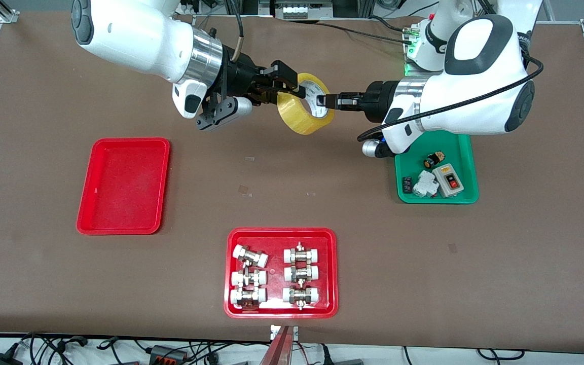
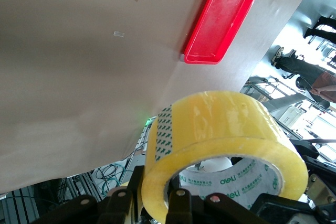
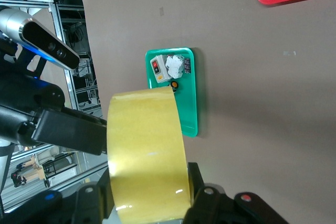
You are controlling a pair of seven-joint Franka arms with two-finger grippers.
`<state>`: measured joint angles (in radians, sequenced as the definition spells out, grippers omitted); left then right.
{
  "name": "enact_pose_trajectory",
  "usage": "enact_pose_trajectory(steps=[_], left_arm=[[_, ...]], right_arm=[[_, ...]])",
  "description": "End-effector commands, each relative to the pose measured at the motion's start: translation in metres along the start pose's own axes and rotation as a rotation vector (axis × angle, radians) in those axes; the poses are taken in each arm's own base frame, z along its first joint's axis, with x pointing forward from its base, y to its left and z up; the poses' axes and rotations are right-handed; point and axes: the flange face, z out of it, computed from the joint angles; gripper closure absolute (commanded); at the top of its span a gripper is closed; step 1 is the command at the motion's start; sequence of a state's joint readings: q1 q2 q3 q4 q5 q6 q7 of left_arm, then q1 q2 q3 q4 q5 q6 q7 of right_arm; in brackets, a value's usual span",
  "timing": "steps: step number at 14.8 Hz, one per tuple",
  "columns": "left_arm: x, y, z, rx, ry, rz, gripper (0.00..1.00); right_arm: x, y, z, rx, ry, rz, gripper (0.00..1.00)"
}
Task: Left arm passes tape to right arm into tray
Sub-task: 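Carry the tape to the red tray while the left gripper withdraws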
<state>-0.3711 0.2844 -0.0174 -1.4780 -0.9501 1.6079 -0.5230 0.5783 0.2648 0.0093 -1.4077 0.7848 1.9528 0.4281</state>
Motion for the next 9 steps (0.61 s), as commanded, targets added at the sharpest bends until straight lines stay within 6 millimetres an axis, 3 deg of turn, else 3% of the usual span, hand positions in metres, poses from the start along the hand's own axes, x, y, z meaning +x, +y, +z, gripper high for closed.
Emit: enact_pose_trajectory(steps=[1, 2, 6, 9], left_arm=[[-0.007, 0.007, -0.009, -0.011, -0.027, 0.011, 0.13], [-0.008, 0.006, -0.010, -0.004, -0.035, 0.017, 0.00], [-0.003, -0.015, -0.035, 0.018, -0.068, -0.018, 0.00], [-0.005, -0.038, -0.075, 0.168, -0.029, -0.024, 0.00]], right_arm=[[0.002, -0.006, -0.003, 0.027, 0.003, 0.002, 0.59], [0.002, -0.006, -0.003, 0.026, 0.004, 0.002, 0.59], [0.003, -0.004, -0.002, 0.022, 0.003, 0.002, 0.59], [0.014, 0.010, 0.004, 0.003, -0.003, 0.028, 0.59]])
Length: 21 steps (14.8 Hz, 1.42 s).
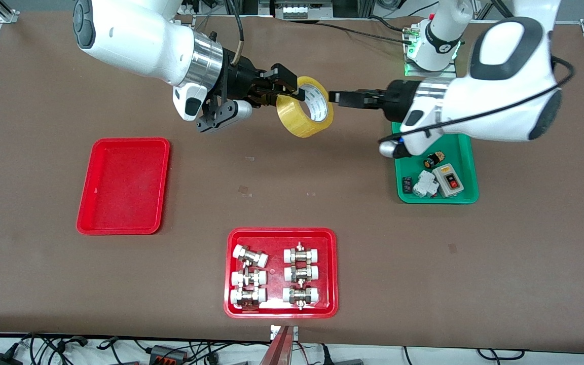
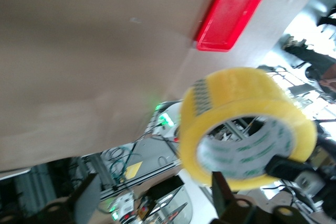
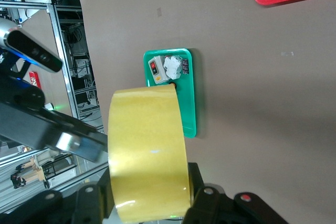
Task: Left arm passes tape to right arm into tray
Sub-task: 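Carry the tape to the red tray while the left gripper withdraws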
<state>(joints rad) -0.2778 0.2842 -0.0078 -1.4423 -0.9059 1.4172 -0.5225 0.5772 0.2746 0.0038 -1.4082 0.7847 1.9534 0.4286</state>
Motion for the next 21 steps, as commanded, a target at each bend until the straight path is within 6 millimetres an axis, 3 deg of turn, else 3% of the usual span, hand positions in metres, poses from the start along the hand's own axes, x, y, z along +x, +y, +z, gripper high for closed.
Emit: enact_pose_trajectory(steps=[1, 4, 6, 9, 12, 16, 17, 19, 21], left_arm=[[-0.013, -0.014, -0.038, 0.155, 0.058, 0.004, 0.00], [-0.016, -0.041, -0.085, 0.217, 0.109, -0.010, 0.00], [-0.021, -0.066, -0.112, 0.306, 0.137, 0.097, 0.00], [-0.028, -0.106, -0.151, 0.470, 0.179, 0.257, 0.00], [-0.035, -0.123, -0.171, 0.629, 0.199, 0.337, 0.00], [-0.045, -0.127, -0.180, 0.733, 0.275, 0.316, 0.00], [-0.048, -0.130, -0.177, 0.736, 0.285, 0.317, 0.00], [-0.065, -0.151, -0.179, 0.724, 0.330, 0.304, 0.00], [-0.082, -0.169, -0.164, 0.724, 0.363, 0.306, 0.00]], right_arm=[[0.019, 0.016, 0.004, -0.001, -0.002, 0.036, 0.59], [0.067, 0.081, -0.002, -0.029, 0.011, 0.151, 0.59], [0.100, 0.134, -0.012, -0.043, 0.012, 0.238, 0.59], [0.145, 0.229, -0.043, -0.052, -0.009, 0.346, 0.59], [0.167, 0.339, -0.083, -0.034, -0.092, 0.338, 0.58], [0.169, 0.478, -0.128, -0.019, -0.152, 0.248, 0.58], [0.167, 0.521, -0.133, 0.008, -0.165, 0.206, 0.58], [0.156, 0.584, -0.136, 0.075, -0.209, 0.198, 0.58], [0.142, 0.617, -0.138, 0.118, -0.232, 0.188, 0.58]])
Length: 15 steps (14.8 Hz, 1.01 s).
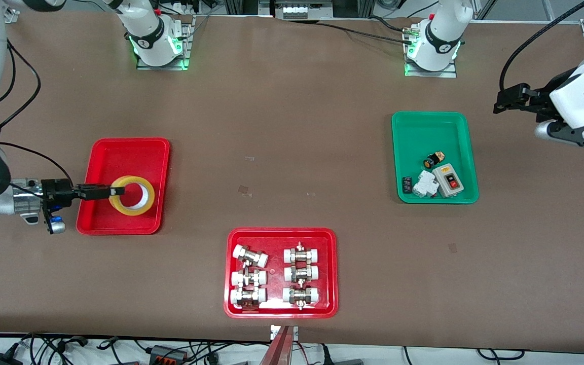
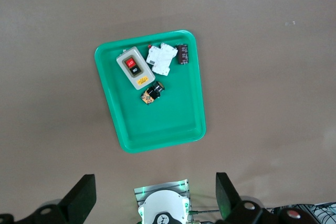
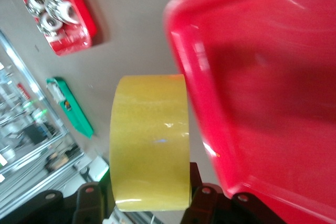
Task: Left arm passes tape to right arm into tray
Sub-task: 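Lower the tape into the red tray and open the right gripper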
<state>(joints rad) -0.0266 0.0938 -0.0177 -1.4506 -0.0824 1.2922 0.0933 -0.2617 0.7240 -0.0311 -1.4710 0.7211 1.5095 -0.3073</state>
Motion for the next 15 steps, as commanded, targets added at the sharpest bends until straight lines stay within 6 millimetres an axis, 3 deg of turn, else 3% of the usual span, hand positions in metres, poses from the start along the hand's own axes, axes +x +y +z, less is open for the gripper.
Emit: enact_pose_trajectory(steps=[1, 3, 6, 8, 10, 12, 13, 14, 15], left_arm=[[-0.048, -0.002, 0.020, 0.031, 0.066, 0.008, 0.00], [-0.053, -0.003, 0.021, 0.040, 0.103, 0.013, 0.00], [-0.049, -0.015, 0.004, 0.103, 0.172, -0.019, 0.00], [-0.054, -0.037, -0.006, 0.086, 0.195, -0.056, 0.00], [-0.052, -0.033, -0.019, 0.088, 0.201, -0.053, 0.00], [-0.035, -0.027, -0.028, 0.085, 0.179, -0.049, 0.00], [-0.032, -0.025, -0.030, 0.082, 0.185, -0.065, 0.00], [-0.030, -0.019, -0.030, 0.081, 0.187, -0.088, 0.00], [-0.030, -0.016, -0.031, 0.081, 0.193, -0.125, 0.00]], right_arm=[[-0.008, 0.022, 0.003, 0.038, -0.047, -0.050, 0.58], [-0.008, 0.039, 0.014, 0.041, -0.062, -0.078, 0.57], [-0.009, 0.071, 0.029, 0.072, -0.089, -0.073, 0.55], [-0.012, 0.074, 0.034, 0.072, -0.106, -0.066, 0.54], [-0.011, 0.076, 0.032, 0.048, -0.105, -0.074, 0.53], [-0.011, 0.076, 0.032, 0.040, -0.105, -0.089, 0.48], [-0.010, 0.077, 0.032, 0.036, -0.099, -0.091, 0.44], [-0.010, 0.076, 0.033, 0.024, -0.101, -0.093, 0.33], [-0.009, 0.077, 0.034, 0.011, -0.102, -0.094, 0.00]])
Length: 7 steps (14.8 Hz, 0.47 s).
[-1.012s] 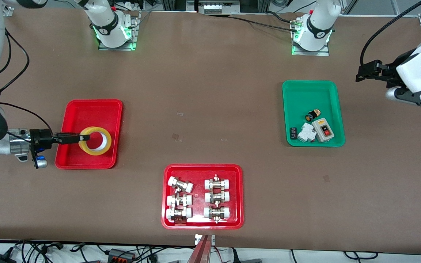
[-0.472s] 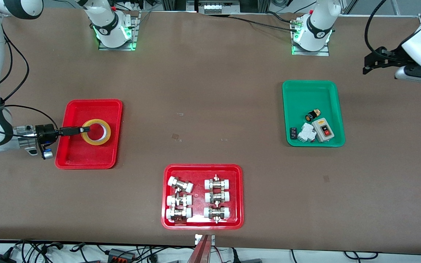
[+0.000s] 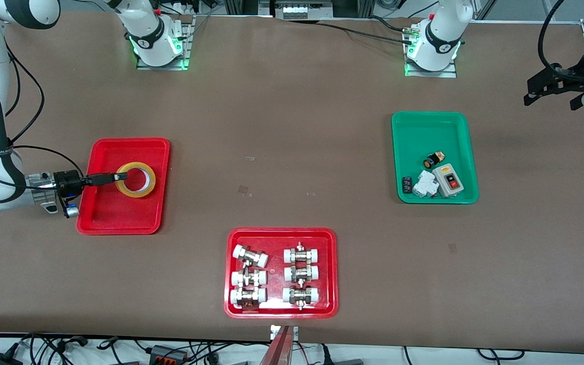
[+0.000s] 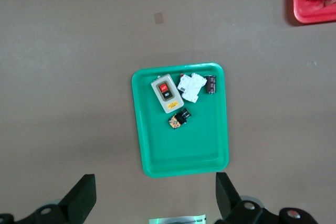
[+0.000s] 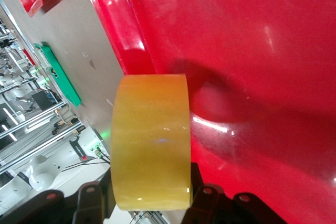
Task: Left arm passes tape to right arm into tray
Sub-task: 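Lower the tape into the red tray and open the right gripper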
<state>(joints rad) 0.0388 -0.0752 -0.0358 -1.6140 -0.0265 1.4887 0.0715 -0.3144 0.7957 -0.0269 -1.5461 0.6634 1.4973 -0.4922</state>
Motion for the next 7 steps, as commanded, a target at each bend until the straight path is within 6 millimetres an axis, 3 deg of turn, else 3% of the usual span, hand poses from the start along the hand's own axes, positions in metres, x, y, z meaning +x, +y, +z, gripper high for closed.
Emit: enact_pose_trajectory(steps=[1, 7], left_arm=[[0.012, 0.013, -0.003, 0.024, -0.003, -0.056, 0.00], [0.016, 0.000, 0.002, 0.027, 0.040, -0.079, 0.00]], right_arm=[[-0.004, -0.003, -0.004, -0.017, 0.002, -0.032, 0.00], [-0.003, 0.007, 0.000, -0.108, 0.022, -0.027, 0.00]])
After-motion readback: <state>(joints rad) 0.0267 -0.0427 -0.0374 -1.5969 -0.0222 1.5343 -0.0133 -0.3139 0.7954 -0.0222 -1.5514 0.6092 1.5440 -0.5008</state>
